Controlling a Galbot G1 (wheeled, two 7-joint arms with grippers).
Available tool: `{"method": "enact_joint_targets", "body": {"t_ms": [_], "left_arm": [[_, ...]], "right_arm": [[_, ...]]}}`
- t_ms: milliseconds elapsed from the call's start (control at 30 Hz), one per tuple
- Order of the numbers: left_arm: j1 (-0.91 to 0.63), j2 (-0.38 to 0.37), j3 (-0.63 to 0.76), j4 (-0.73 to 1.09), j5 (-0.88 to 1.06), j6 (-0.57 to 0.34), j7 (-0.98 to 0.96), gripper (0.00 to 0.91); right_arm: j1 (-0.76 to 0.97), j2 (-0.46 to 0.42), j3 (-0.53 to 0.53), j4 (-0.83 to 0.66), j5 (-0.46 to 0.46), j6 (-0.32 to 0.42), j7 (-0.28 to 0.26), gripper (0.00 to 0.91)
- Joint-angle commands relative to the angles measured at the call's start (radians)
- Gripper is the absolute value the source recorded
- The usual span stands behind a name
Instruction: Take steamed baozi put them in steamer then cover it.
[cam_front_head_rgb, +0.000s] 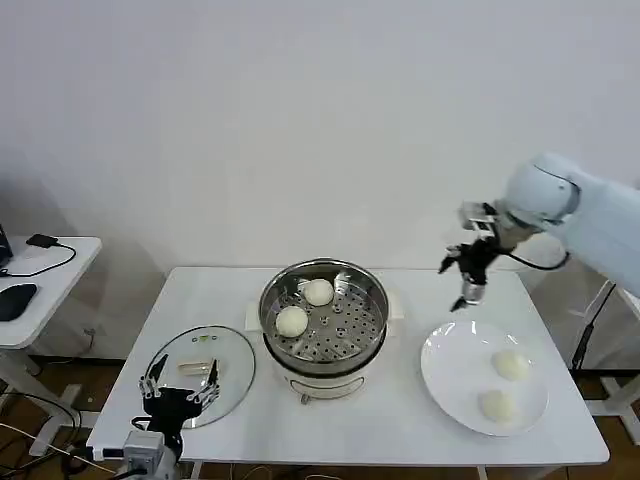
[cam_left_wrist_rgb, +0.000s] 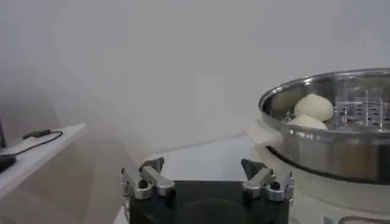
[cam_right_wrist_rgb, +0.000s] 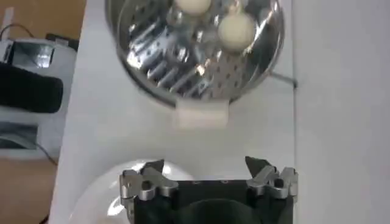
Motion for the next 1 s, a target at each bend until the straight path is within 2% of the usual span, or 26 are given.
{"method": "enact_joint_targets", "body": {"t_ms": [33, 267, 600, 1000], "left_arm": [[0.003, 0.001, 0.000, -0.001, 0.001, 0.001, 0.000, 0.907], [0.019, -0.001, 0.003, -0.010, 0.002, 0.000, -0.002, 0.907], [0.024, -0.007, 0.010, -0.001, 0.004, 0.000, -0.002, 0.907], [0.024, -0.008, -0.002, 0.000, 0.002, -0.001, -0.003, 0.907]], "right_arm": [[-0.164, -0.143, 0.101, 0.068, -0.119, 0.039, -0.021, 0.907], [-0.421, -0.191, 0.275, 0.113, -0.217, 0.054, -0.030, 0.907], [-0.524, -0.174, 0.279, 0.092, -0.300, 0.082, -0.019, 0.907], [-0.568, -0.087, 0.291, 0.012, -0.364, 0.097, -0.009, 0.907]]}}
